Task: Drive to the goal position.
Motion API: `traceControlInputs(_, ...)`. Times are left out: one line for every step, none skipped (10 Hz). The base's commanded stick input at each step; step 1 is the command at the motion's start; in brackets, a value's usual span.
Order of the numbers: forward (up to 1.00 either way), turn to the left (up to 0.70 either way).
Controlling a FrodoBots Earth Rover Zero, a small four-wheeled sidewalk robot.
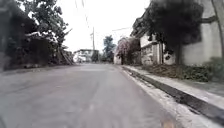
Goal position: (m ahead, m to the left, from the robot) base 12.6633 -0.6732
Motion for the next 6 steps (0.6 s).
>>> traceControlInputs(1.00,0.02)
traceControlInputs(1.00,0.00)
traceControlInputs(1.00,0.00)
traceControlInputs(1.00,0.00)
traceControlInputs(1.00,0.00)
traceControlInputs(1.00,0.01)
